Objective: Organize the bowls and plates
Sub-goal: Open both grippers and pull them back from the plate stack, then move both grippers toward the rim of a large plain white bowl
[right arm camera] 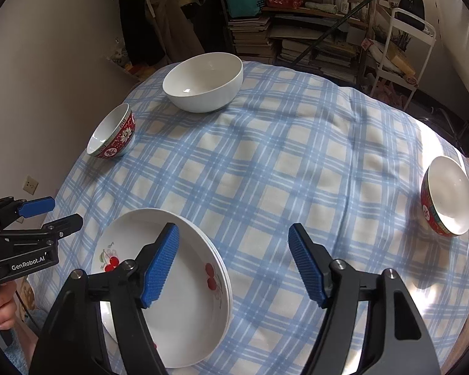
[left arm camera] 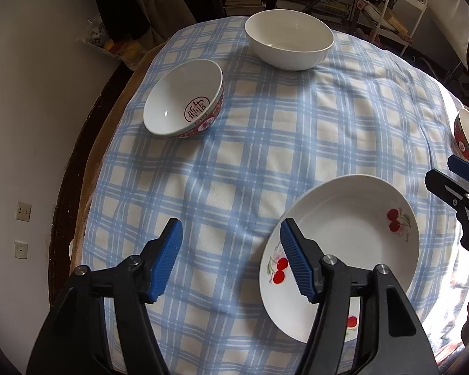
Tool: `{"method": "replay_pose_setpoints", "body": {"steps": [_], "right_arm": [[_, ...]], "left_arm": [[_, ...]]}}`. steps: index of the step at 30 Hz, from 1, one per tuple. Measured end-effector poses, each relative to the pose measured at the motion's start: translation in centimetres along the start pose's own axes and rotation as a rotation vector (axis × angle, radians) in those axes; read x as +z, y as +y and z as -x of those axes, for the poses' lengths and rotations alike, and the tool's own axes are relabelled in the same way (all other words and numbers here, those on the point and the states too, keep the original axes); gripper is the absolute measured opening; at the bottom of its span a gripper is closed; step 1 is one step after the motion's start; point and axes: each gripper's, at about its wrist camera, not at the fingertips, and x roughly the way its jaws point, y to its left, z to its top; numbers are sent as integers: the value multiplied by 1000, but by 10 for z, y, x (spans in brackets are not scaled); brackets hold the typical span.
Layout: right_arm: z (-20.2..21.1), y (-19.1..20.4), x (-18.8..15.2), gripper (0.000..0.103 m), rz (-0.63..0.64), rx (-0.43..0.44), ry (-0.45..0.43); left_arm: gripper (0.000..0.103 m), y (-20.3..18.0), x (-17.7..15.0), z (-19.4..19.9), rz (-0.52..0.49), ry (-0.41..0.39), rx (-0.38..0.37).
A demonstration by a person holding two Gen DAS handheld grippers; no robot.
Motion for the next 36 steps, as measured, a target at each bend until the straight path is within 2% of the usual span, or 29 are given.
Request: {"method": "replay_pose_setpoints", "body": {"steps": [3, 6, 9, 12, 15, 23, 27, 32, 36], "right_arm": [[-5, -3, 21, 85, -2, -24, -15], [-11, -7, 46, 94, 0, -28, -33], [-16, -8, 72, 97, 2, -16, -67], [-24, -9, 96, 99, -22, -17, -94], [-33, -11, 120, 99, -48, 7, -101], [-56, -11, 162, 99, -61, -21, -128], [-74, -17, 173, 99, -109, -25, -112], [-98, -22, 182, 99, -143, -18, -71], [-114, -24, 185, 99, -162, -11, -38]], "left_arm": [[79, -1, 26, 4, -24, -36, 25], [90, 3, 53, 10, -25, -115, 29], [93, 10, 77, 15, 8, -182, 27], [94, 20, 102, 12, 45, -194, -31], [94, 24, 127, 6, 60, -222, -42], [94, 36, 182, -31, 85, -202, -104], [94, 38, 193, -59, 136, -159, -132], [93, 36, 205, -82, 121, -129, -155], [93, 30, 215, -95, 93, -133, -173]]}}
